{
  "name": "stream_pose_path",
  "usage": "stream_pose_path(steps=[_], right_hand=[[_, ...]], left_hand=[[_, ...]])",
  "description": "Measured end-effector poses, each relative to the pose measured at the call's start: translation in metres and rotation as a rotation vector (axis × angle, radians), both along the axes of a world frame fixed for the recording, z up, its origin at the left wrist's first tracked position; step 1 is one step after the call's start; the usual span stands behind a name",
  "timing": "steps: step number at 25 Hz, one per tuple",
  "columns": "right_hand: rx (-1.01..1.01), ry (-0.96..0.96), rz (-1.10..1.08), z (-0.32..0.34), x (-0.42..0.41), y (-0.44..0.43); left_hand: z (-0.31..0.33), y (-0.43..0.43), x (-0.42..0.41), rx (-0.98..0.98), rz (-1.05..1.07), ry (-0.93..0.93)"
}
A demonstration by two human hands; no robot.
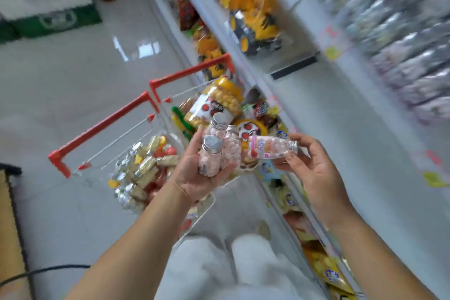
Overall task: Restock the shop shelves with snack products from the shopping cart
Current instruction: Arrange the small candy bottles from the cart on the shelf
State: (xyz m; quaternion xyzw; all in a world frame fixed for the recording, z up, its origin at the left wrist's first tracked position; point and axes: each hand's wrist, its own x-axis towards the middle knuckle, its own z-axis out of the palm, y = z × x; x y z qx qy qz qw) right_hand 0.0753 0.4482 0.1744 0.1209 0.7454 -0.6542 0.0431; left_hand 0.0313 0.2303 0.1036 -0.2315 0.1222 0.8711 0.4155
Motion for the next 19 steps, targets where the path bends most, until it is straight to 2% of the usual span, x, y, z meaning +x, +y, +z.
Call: stream_pose_path(steps=[7, 13, 16, 19], right_hand=[[0.137, 0.206, -0.128, 0.085, 0.008, 0.112], [0.176, 0.344, -0.354, 0.123, 0.013, 0.188], [0.417, 0.35, -0.554, 0.128, 0.007, 0.245], [0.775, 0.142, -0.478, 0.121, -0.005, 0.291]], left_hand=[[0.096, 0.14, -0.036, -0.042, -0.166, 0.163], [0.136, 0.229, -0.046, -0.022, -0.287, 0.302], [0.139, 0.25, -0.048, 0.006, -0.284, 0.304], [0.13, 0.254, -0.055, -0.015, -0.285, 0.293]])
